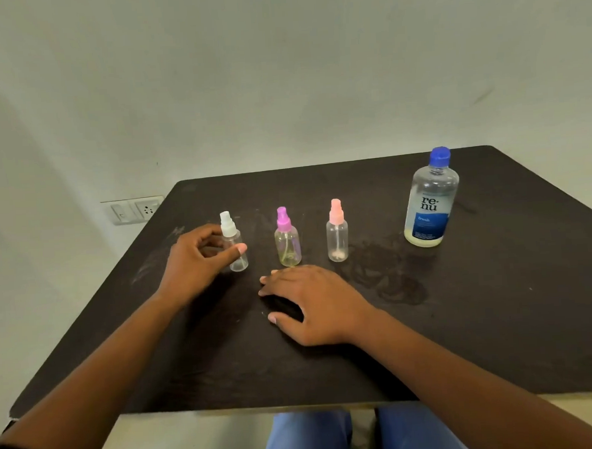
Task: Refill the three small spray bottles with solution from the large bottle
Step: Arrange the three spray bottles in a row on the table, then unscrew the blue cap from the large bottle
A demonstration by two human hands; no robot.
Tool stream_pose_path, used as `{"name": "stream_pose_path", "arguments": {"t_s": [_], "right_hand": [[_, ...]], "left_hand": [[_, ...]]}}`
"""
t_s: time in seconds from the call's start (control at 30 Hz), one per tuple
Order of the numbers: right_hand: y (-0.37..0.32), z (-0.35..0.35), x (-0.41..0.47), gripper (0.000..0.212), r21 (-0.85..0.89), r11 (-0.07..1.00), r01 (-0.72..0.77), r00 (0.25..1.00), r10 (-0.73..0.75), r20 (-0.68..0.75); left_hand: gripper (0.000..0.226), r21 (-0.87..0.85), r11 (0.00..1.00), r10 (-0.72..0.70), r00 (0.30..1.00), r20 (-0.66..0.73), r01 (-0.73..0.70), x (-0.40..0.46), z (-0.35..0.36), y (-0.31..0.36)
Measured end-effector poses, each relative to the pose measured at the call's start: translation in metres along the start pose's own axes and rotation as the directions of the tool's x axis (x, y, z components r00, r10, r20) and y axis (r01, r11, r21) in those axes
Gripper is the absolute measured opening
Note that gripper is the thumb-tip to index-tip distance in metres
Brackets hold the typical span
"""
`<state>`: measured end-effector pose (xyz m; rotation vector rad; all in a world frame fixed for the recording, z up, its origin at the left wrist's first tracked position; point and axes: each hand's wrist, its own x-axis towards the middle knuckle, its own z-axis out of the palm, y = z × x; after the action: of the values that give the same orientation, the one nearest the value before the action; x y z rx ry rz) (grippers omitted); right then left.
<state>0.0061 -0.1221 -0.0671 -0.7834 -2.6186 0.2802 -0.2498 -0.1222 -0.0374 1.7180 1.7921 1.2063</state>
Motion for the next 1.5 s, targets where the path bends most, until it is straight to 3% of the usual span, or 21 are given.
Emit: {"name": "stream_pose_path", "arguments": {"t_s": [0.2, 0.57, 0.7, 0.77, 0.83, 0.93, 1.03, 1.13, 1.23, 1.33, 1.5], "right_hand": [[-0.002, -0.002, -0.002, 0.052, -0.035, 0.999, -0.016, 1.000, 0.016, -0.003], [-0.006, -0.006, -0.007, 0.048, -0.085, 0.996, -0.026, 0.999, 0.023, -0.041], [-0.007, -0.007, -0.015, 0.039, -0.059, 0.996, -0.065, 0.966, 0.048, -0.253], [-0.007, -0.015, -0.029, 0.030, -0.024, 0.995, -0.097, 0.908, 0.079, -0.412], [-0.003, -0.031, -0.040, 0.022, -0.019, 0.993, -0.117, 0.833, 0.088, -0.546], [0.014, -0.065, -0.051, 0.013, -0.018, 0.982, -0.188, 0.710, 0.123, -0.694], [0.033, -0.107, -0.057, 0.008, -0.036, 0.955, -0.295, 0.587, 0.151, -0.796], [0.055, -0.145, -0.059, 0.012, -0.060, 0.908, -0.416, 0.484, 0.165, -0.859], [0.081, -0.173, -0.058, 0.020, -0.035, 0.839, -0.544, 0.516, 0.301, -0.802], [0.106, -0.187, -0.057, 0.033, -0.071, 0.770, -0.634, 0.603, 0.435, -0.669], [0.123, -0.196, -0.053, 0.042, -0.165, 0.742, -0.649, 0.666, 0.450, -0.595]], "left_hand": [[0.044, -0.006, 0.999, -0.047, 0.998, -0.042, 0.047, -0.008, 0.005, 0.001], [0.069, 0.024, 0.994, -0.104, 0.987, -0.119, 0.108, -0.027, 0.016, 0.017], [0.056, 0.085, 0.996, 0.039, 0.917, -0.397, -0.005, -0.044, 0.010, 0.032], [0.037, 0.113, 0.986, 0.166, 0.840, -0.517, -0.126, -0.052, 0.013, 0.051], [0.021, 0.134, 0.953, 0.299, 0.778, -0.552, -0.272, -0.058, 0.019, 0.075], [0.014, 0.091, 0.892, 0.431, 0.771, -0.468, -0.443, -0.061, 0.042, 0.115], [0.012, 0.025, 0.857, 0.490, 0.797, -0.352, -0.515, -0.056, 0.076, 0.150], [0.027, 0.184, 0.838, 0.541, 0.827, -0.151, -0.514, -0.045, 0.122, 0.172], [0.056, 0.211, 0.853, 0.483, 0.875, 0.029, -0.478, -0.031, 0.168, 0.190], [0.074, 0.094, 0.913, 0.390, 0.917, 0.080, -0.396, -0.008, 0.200, 0.204], [0.080, 0.022, 0.944, 0.324, 0.935, 0.144, -0.330, 0.025, 0.233, 0.211]]}}
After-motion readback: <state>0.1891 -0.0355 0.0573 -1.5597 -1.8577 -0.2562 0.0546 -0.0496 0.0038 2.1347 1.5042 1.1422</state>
